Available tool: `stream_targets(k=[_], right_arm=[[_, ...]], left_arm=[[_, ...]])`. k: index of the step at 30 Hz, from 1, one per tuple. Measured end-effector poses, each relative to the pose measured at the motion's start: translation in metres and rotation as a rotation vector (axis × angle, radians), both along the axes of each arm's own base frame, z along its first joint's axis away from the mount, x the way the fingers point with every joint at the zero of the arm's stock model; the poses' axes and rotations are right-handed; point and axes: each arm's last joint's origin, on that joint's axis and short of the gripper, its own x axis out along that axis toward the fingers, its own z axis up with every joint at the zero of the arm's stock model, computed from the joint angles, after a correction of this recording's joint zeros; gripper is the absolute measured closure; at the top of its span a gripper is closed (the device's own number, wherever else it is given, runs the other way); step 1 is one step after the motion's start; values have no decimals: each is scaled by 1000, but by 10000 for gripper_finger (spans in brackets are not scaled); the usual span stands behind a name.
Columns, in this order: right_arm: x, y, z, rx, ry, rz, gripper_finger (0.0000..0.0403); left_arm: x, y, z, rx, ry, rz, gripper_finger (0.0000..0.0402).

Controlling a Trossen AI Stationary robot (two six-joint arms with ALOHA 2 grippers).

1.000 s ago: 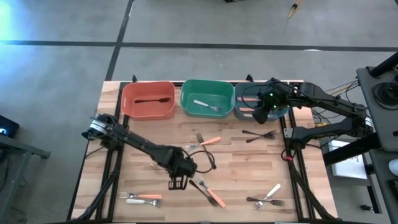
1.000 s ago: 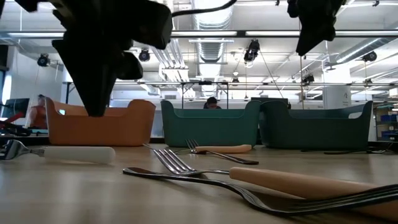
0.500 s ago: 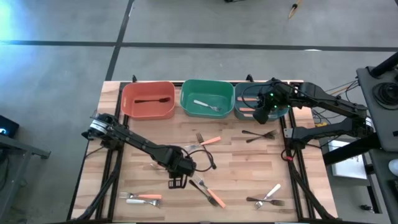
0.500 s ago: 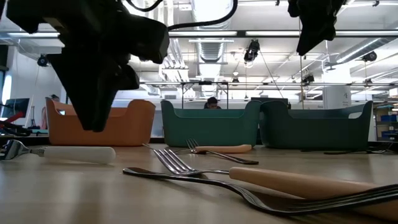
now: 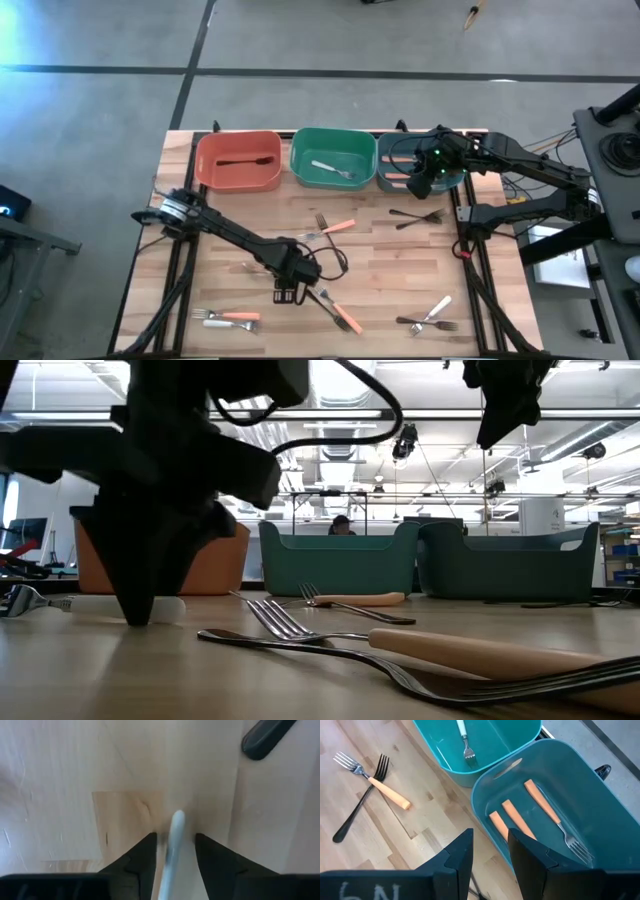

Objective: Sort silverware by color (type)
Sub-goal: Put the white fork into the green bin

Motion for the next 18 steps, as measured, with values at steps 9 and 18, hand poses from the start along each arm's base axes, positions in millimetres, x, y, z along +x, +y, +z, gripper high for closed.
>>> stream_targets(k=[9,18], right_arm=[[0,0,0,0,0,-1,289],[0,0,0,-14,4,-10,289]], left_arm=[[8,-3,-4,-24,67,12,387],[15,15,44,-52,17,15,390]])
